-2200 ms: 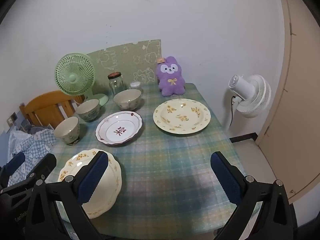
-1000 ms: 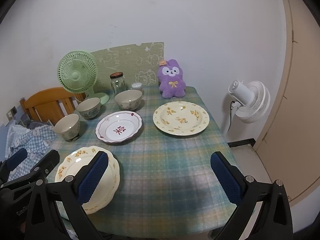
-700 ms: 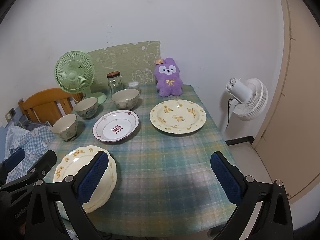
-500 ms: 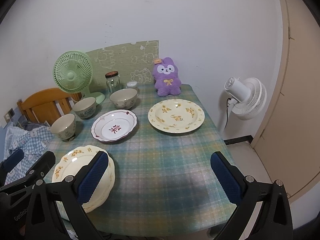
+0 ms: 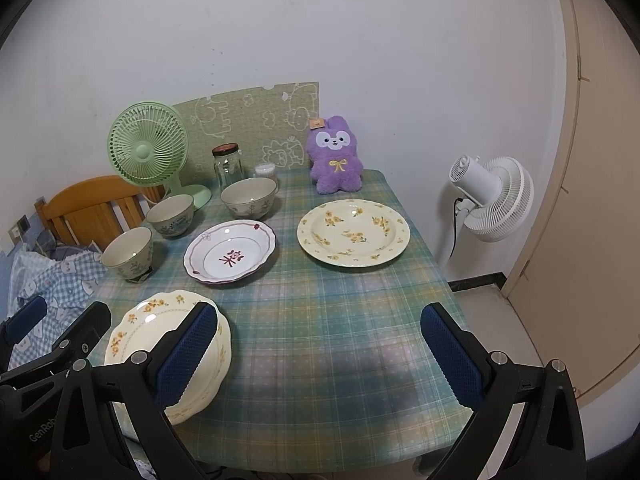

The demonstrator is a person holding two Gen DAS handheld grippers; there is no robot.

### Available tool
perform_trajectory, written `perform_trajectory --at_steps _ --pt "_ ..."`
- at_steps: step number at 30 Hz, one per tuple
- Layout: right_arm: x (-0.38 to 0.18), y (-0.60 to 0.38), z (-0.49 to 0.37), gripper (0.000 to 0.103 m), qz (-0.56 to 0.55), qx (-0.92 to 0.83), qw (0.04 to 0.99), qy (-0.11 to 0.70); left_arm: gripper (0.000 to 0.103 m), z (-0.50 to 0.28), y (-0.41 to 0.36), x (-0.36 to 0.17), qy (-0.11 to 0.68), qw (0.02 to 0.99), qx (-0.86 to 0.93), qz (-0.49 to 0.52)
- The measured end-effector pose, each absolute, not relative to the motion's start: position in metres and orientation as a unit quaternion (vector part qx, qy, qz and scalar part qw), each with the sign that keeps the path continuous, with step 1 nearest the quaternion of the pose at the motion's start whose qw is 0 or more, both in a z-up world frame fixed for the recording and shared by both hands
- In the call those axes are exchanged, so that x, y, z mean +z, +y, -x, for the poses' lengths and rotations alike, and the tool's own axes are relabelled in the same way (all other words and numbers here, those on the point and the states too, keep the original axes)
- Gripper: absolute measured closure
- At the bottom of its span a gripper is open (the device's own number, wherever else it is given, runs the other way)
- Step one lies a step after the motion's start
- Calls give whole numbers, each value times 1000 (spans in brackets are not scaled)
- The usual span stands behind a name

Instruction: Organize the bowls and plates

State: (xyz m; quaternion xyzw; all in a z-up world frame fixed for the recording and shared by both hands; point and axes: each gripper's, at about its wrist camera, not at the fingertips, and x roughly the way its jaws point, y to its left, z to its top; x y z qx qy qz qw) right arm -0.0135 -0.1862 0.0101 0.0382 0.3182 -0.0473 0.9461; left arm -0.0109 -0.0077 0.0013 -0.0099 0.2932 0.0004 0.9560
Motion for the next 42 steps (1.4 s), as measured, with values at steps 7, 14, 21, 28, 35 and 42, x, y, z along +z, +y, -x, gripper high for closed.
perform_trajectory --at_steps 7,14,21,28,35,42 --pt "10 -186 14 1 -37 -47 946 318 8 11 -8 1 293 956 1 10" --pt "9 -186 15 1 -37 -47 946 317 8 11 -9 1 292 956 1 10" --pt "11 -182 14 1 -31 -44 946 319 9 8 -6 1 297 955 4 9" --pt "14 -169 5 3 -14 -36 947 320 11 1 0 1 305 952 20 6" --pt "10 -149 -16 4 -21 -26 941 337 12 -14 18 -1 314 949 35 5" --pt "-3 -121 -46 7 -21 -28 932 361 17 -42 39 -17 342 939 29 -5"
